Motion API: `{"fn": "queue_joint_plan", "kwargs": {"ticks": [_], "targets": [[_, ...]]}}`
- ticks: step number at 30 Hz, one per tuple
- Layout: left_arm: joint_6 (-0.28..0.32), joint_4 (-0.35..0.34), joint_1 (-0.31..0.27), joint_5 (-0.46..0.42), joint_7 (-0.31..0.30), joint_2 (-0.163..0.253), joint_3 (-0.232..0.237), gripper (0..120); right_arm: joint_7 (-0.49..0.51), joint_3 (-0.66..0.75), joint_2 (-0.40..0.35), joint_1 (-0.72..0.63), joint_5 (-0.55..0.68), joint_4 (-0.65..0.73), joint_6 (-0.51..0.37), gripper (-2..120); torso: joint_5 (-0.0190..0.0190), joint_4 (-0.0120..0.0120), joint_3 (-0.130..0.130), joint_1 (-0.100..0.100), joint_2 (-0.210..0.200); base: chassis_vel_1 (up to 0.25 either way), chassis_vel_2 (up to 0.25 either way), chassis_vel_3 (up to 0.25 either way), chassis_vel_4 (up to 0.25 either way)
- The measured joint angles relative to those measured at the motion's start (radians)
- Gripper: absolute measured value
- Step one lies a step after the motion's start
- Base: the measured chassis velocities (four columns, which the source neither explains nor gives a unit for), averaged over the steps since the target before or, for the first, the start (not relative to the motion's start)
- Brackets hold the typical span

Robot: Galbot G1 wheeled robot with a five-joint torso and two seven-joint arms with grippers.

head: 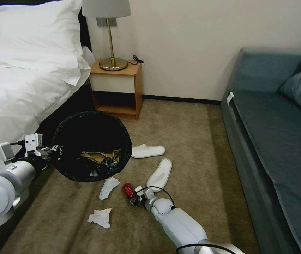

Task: Pick up the trash bin, then pick up the garbage on the floor and place it into the trash bin.

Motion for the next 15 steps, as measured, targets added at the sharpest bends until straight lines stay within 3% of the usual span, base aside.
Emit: {"fn": "queue_joint_plan", "kwargs": {"ticks": [3, 7, 9, 14, 15], "targets": [[0.000, -0.006, 0.003, -0.004, 0.000, 0.005, -0.005, 2, 0.022, 0.024, -0.076, -0.040, 0.032, 0.177, -0.027, 44, 0.0001, -0.0004, 0.000, 0.000, 0.000, 0.000, 0.000, 0.000, 0.000], [0.000, -0.006, 0.006, -0.005, 0.000, 0.006, -0.008, 2, 0.034, 0.040, -0.131, -0.068, 0.063, 0.287, -0.049, 44, 0.0001, -0.0004, 0.000, 0.000, 0.000, 0.000, 0.000, 0.000, 0.000], [0.000, -0.005, 0.006, -0.006, 0.000, 0.006, -0.010, 2, 0.049, 0.064, -0.207, -0.114, 0.121, 0.457, -0.082, 44, -0.0001, -0.0007, 0.000, 0.000, 0.000, 0.000, 0.000, 0.000, 0.000], [0.000, -0.002, 0.002, -0.009, -0.001, 0.008, -0.011, 2, 0.069, 0.115, -0.284, -0.170, 0.182, 0.619, -0.118, 44, 0.0000, -0.0004, 0.000, 0.000, 0.000, 0.000, 0.000, 0.000, 0.000], [0.000, -0.001, 0.001, -0.014, -0.002, 0.009, -0.013, 2, 0.073, 0.155, -0.330, -0.206, 0.200, 0.683, -0.137, 44, 0.0003, -0.0005, 0.000, 0.000, 0.000, 0.000, 0.000, 0.000, 0.000]]}}
